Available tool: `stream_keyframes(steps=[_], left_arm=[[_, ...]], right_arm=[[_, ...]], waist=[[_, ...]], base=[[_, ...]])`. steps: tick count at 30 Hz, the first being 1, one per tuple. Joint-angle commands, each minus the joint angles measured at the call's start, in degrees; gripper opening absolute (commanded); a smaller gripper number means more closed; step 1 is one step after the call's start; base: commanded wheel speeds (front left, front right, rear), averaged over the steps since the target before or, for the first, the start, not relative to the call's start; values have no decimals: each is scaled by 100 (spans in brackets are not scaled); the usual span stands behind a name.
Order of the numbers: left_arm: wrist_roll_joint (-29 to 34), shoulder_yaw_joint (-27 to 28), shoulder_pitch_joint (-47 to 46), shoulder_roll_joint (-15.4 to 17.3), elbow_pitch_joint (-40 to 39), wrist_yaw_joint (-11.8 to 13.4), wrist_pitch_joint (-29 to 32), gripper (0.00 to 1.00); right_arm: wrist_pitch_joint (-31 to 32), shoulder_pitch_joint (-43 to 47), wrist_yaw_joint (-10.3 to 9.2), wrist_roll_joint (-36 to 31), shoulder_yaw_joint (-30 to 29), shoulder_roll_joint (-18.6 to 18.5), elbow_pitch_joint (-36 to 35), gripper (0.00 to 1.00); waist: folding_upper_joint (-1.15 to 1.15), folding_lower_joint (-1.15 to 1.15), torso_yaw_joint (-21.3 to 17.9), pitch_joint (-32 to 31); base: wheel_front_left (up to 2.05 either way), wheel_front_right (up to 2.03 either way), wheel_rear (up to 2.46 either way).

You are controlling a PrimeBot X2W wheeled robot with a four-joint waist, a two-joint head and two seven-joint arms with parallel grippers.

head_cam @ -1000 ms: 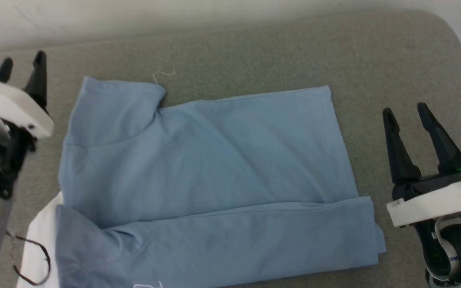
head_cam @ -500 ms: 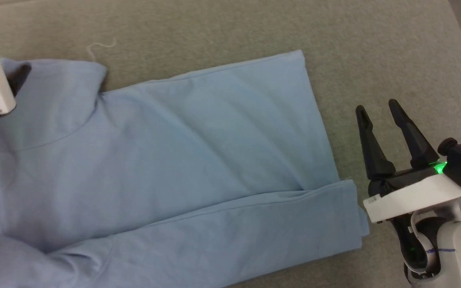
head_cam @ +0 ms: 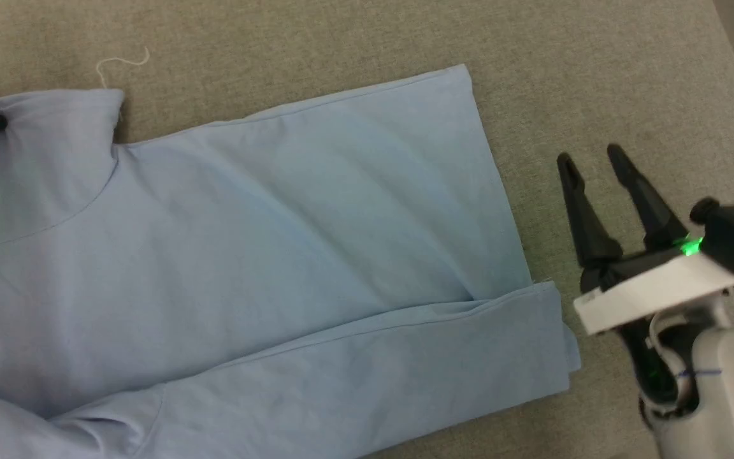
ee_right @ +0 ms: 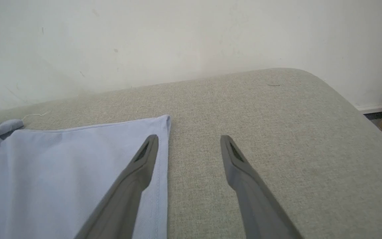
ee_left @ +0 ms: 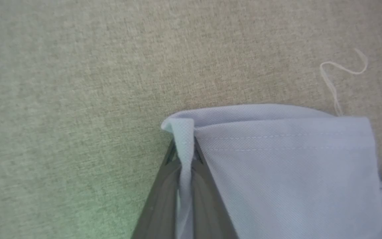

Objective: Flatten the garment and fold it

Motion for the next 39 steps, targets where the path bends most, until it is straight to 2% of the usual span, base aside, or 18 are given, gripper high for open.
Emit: stream_keyframes(steps=[1,5,10,17,26,27,28,29,30,32,34,39], left_arm=[[-5,-286,552,-239,232,27,131,0],[68,-245,469,-305,212,79,-148,0],[166,-216,193,-500,28,-3,-582,0],[261,-140,-184,-699,-375,-231,-1204,0],[333,-163,-242,-841,-710,-388,-1657,0],[330,-164,-229,-852,-720,-395,-1686,0],[321,-163,-215,-863,-727,-405,-1714,0],[315,-163,-202,-870,-733,-415,-1742,0],[312,-163,-188,-873,-733,-424,-1768,0],[297,-151,-162,-876,-715,-443,-1831,0],[287,-129,-133,-879,-687,-460,-1923,0],[273,29,-13,-860,-610,-414,-2331,0]], right_arm=[[12,-134,-3,20,-7,-43,21,100],[247,-710,-3,153,-6,-237,452,100],[813,-1693,-3,571,123,-512,1489,100],[1748,-2955,-3,1053,752,-925,2975,100],[3258,-3827,-3,1600,1559,-1030,4412,100],[3467,-3858,-3,1629,1624,-1042,4570,78],[3700,-3876,-3,1678,1671,-1032,4723,40],[3912,-3897,-3,1710,1717,-1026,4844,9],[4072,-3925,-3,1712,1764,-1036,4930,0],[4219,-3989,-3,1743,1798,-1051,5003,0],[4093,-4069,-3,1704,1837,-1111,4915,0],[3049,-4133,-3,1635,1660,-1299,4412,0]], waist=[[0,1,20,-18],[0,1,162,-101],[0,1,523,-141],[0,1,1032,-56],[0,1,1350,48],[0,1,1363,48],[0,1,1374,47],[0,1,1381,44],[0,1,1388,40],[0,1,1394,19],[0,1,1397,-45],[0,1,1388,-387]], base=[[0,0,0],[0,0,0],[0,0,0],[0,0,0],[0,0,0],[0,0,0],[0,0,0],[0,0,0],[0,0,0],[0,0,0],[0,0,0],[0,0,0]])
